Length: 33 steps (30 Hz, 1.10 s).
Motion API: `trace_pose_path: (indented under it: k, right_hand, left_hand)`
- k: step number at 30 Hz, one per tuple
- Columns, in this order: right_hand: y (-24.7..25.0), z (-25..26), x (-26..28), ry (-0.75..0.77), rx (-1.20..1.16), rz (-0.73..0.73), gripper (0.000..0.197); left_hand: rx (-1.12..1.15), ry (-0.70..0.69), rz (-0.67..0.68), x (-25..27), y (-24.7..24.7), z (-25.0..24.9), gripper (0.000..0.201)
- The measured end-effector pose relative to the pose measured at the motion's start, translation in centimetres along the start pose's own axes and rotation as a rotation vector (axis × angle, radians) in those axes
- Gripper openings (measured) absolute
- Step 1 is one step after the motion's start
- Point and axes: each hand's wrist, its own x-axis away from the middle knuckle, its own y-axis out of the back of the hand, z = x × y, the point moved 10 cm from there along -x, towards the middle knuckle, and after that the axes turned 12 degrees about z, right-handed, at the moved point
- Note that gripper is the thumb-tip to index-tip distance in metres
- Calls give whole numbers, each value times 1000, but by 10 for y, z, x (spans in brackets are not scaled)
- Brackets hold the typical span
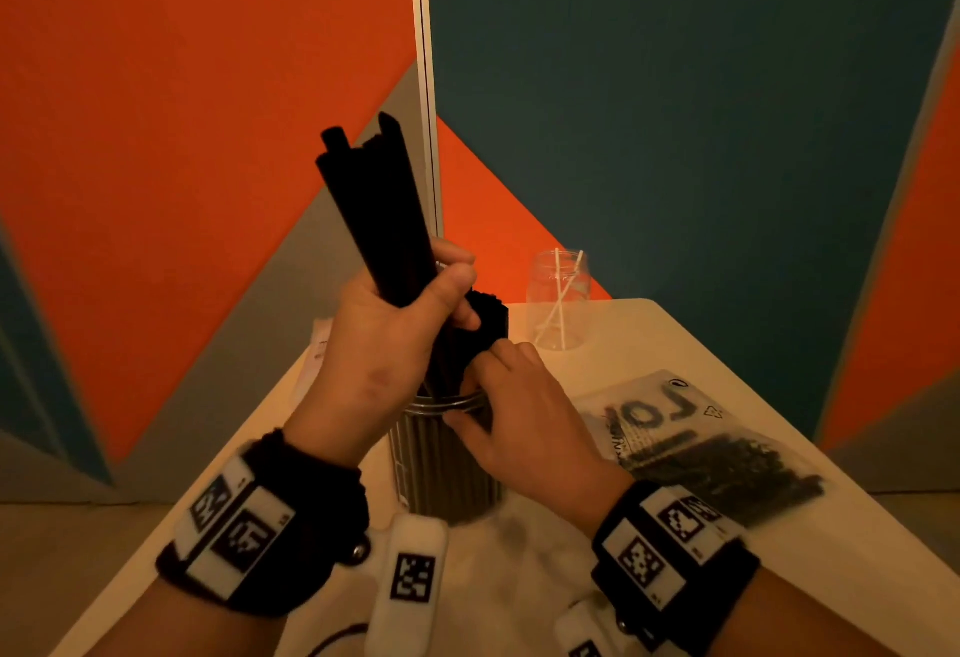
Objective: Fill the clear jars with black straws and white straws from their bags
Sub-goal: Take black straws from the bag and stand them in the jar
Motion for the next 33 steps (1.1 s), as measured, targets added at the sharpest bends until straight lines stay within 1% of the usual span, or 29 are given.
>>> trace_pose_path:
  k: [5,8,11,15,18,22,25,27,29,32,33]
  right_hand:
    - [3,-12,-11,-5,-170,6,23]
    - [0,-15,-15,-2,-204,32,34]
    - [-1,-17,-18,-25,-213,30,44]
    - [-3,-23,-26,-53,-274,42,40]
    - [-3,-30,-29,-72,-289,35,43]
    - [-5,-36,-30,-91,-288,27,41]
    - [-3,-41,-32,-98,-361,23,37]
    - [0,-40,-33,-76,-384,34,48]
    - [1,-41,-34,-58,-399,47,51]
    - [-1,-47,-33,-50,-454,44,47]
    - [-2,-48,-33,-44,-463,42,49]
  left_hand:
    - [-61,-11,12,-8,-3,6,5]
    - [-82,-26,19,-8,-5,6,9]
    - [-54,-10,42,-9,-12,10,8]
    - [-44,14,92,-16,-23,16,3]
    - [7,21,104,-21,-21,19,3]
    - [29,39,188,-22,-22,23,13]
    - [92,78,271,-22,-28,28,21]
    - [54,83,311,-23,-29,32,23]
    - [-23,82,325,-25,-26,40,22]
    - [-207,105,241,-31,-5,54,13]
    - [-266,126,227,-33,1,59,14]
